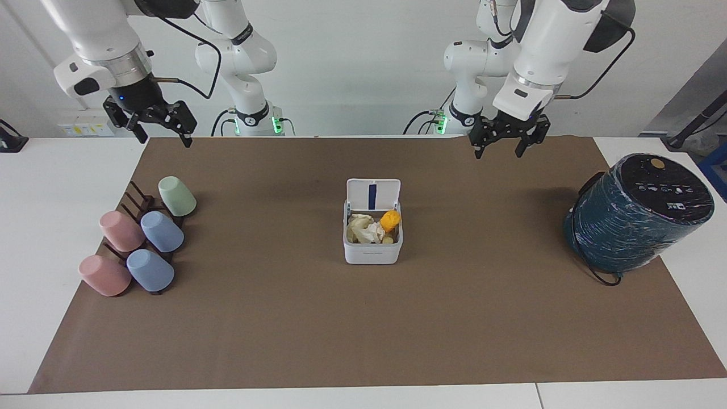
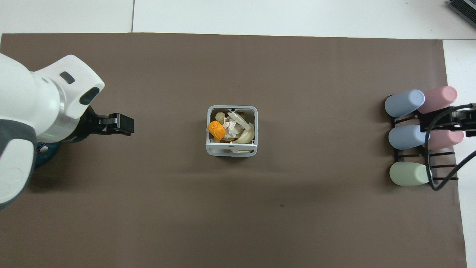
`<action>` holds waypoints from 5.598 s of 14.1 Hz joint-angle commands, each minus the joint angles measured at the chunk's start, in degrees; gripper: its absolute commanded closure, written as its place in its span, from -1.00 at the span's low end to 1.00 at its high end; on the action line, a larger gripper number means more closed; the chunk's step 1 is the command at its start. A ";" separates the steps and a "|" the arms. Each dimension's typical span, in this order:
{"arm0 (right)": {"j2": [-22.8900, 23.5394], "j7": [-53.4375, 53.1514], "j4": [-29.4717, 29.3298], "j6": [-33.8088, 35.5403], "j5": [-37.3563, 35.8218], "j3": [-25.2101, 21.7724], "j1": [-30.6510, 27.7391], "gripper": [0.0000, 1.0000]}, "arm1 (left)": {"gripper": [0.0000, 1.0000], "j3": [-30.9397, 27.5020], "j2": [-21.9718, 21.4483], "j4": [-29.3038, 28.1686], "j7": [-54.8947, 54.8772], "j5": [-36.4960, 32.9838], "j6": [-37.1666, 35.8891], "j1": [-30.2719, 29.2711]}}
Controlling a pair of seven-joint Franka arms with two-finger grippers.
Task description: Close trash can lid
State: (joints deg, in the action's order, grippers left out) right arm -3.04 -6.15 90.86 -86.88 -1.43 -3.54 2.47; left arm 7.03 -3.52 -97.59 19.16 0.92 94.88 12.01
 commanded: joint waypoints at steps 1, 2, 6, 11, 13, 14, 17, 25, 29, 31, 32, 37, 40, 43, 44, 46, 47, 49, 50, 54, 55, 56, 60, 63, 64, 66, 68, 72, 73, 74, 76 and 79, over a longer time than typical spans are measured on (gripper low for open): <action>-0.83 1.58 0.72 -0.13 0.99 0.20 -0.44 -1.00 | -0.53 -0.79 -3.78 -5.50 8.40 0.67 3.11 4.50; -0.83 1.58 0.72 -0.13 0.99 0.20 -0.36 -1.00 | -0.14 -0.79 -3.86 -5.50 10.78 0.75 3.12 5.82; -0.83 1.49 0.72 -0.13 0.99 0.20 -0.79 -1.00 | 0.92 -0.79 -4.65 -6.99 19.48 2.86 4.95 11.62; -0.83 1.49 0.72 -0.13 0.99 0.20 -0.44 -1.00 | 1.00 -0.71 -6.68 -14.82 33.13 4.27 19.98 17.78; -0.83 1.49 0.72 -0.13 0.99 0.20 -0.44 -1.00 | 1.00 -0.79 -5.89 -15.43 33.31 6.20 22.35 19.01; -0.83 1.49 0.72 -0.13 0.99 0.20 -0.44 -1.00 | 1.00 -0.79 -4.93 -16.04 34.09 6.38 25.15 19.10; -0.83 1.49 0.72 -0.13 0.99 0.20 -0.44 -1.00 | 1.00 -0.79 -2.11 -16.22 38.83 6.64 29.83 21.12; -0.83 1.49 0.72 -0.13 0.99 0.20 -0.44 -1.00 | 1.00 -0.88 3.86 -16.22 40.95 6.64 39.74 21.39; -0.83 1.49 0.72 -0.13 0.99 0.20 -0.44 -1.00 | 1.00 -0.88 7.02 -15.52 40.95 6.64 47.66 18.93; -0.83 1.49 0.72 -0.13 0.99 0.20 -0.44 -1.00 | 1.00 -0.88 8.61 -15.52 40.78 6.64 50.74 18.23; -0.83 1.49 0.72 -0.13 0.99 0.20 -0.44 -1.00 | 1.00 -0.97 9.22 -15.52 40.69 6.64 51.54 18.05; -0.83 1.49 0.72 -0.13 0.99 0.20 -0.44 -1.00 | 1.00 -0.88 11.07 -15.61 40.43 6.64 54.79 16.47; -0.83 1.49 0.72 -0.13 0.99 0.20 -0.44 -1.00 | 1.00 -0.88 13.26 -15.52 40.60 6.64 56.98 16.46; -0.83 1.49 0.72 -0.13 0.99 0.20 -0.44 -1.00 | 1.00 -0.88 16.95 -15.17 40.95 6.56 61.55 17.08; -0.83 1.49 0.72 -0.13 0.99 0.20 -0.44 -1.00 | 1.00 -0.97 17.83 -15.08 40.87 6.56 62.96 17.08; -0.83 1.49 0.72 -0.13 0.99 0.20 -0.44 -1.00 | 1.00 -0.97 18.98 -15.08 40.43 6.56 63.41 16.99; -0.83 1.49 0.72 -0.13 0.99 0.20 -0.44 -1.00 | 1.00 -0.97 19.42 -15.08 40.34 6.56 63.41 16.99; -0.83 1.49 0.72 -0.13 0.99 0.20 -0.44 -1.00 | 1.00 -0.97 20.82 -15.08 40.34 6.56 65.15 17.08; -0.83 1.49 0.72 -0.13 0.99 0.20 -0.44 -1.00 | 1.00 -0.97 21.88 -15.08 40.42 6.47 66.12 17.08; -0.83 1.49 0.72 -0.13 0.99 0.20 -0.44 -1.00 | 1.00 -1.06 22.33 -12.45 40.34 6.03 63.87 16.99; -0.83 1.49 0.72 -0.13 0.99 0.20 -0.44 -1.00 | 1.00 -1.06 22.33 -10.70 40.25 5.94 61.06 16.82; -0.83 1.49 0.72 -0.13 0.99 0.20 -0.44 -1.00 | 1.00 -1.06 22.24 -9.21 40.25 5.94 58.08 16.64; -0.83 1.49 0.72 -0.13 0.99 0.20 -0.44 -1.00 | 1.00 -1.14 21.36 -6.91 40.34 5.94 52.95 16.38; -0.83 1.49 0.72 -0.13 0.99 0.20 -0.44 -1.00 | 1.00 -1.14 21.36 -6.73 40.34 5.94 52.69 16.38; -0.83 1.49 0.72 -0.13 0.99 0.20 -0.44 -1.00 | 1.00 -1.32 20.92 -6.64 40.25 5.94 51.21 16.38; -0.83 1.49 0.72 -0.13 0.99 0.20 -0.44 -1.00 | 1.00 -1.58 17.86 -3.94 39.73 5.77 41.76 15.85; -0.83 1.49 0.72 -0.13 0.99 0.20 -0.44 -1.00 | 1.00 -1.50 16.62 1.76 37.71 5.68 30.07 13.32; -0.83 1.49 0.72 -0.13 0.99 0.20 -0.44 -1.00 | 1.00 -1.58 12.94 7.77 31.22 5.15 16.23 8.31; -0.83 1.49 0.72 -0.13 0.99 0.20 -0.44 -1.00 | 1.00 -1.50 11.01 7.68 27.28 5.06 13.69 6.20; -0.83 1.49 0.72 -0.13 0.99 0.20 -0.44 -1.00 | 1.00 -1.67 9.25 7.86 22.54 5.06 10.53 4.01; -0.83 1.49 0.72 -0.13 0.99 0.20 -0.44 -1.00 | 1.00 -1.85 6.52 8.03 13.05 5.06 4.81 -0.65; -0.83 1.49 0.72 -0.13 0.99 0.20 -0.44 -1.00 | 1.00 -1.67 4.40 8.03 2.40 3.58 0.67 -5.32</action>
State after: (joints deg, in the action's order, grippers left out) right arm -3.04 -6.15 90.86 -86.88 -1.43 -3.55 2.55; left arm 4.67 2.13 -89.09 26.95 6.03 98.07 8.69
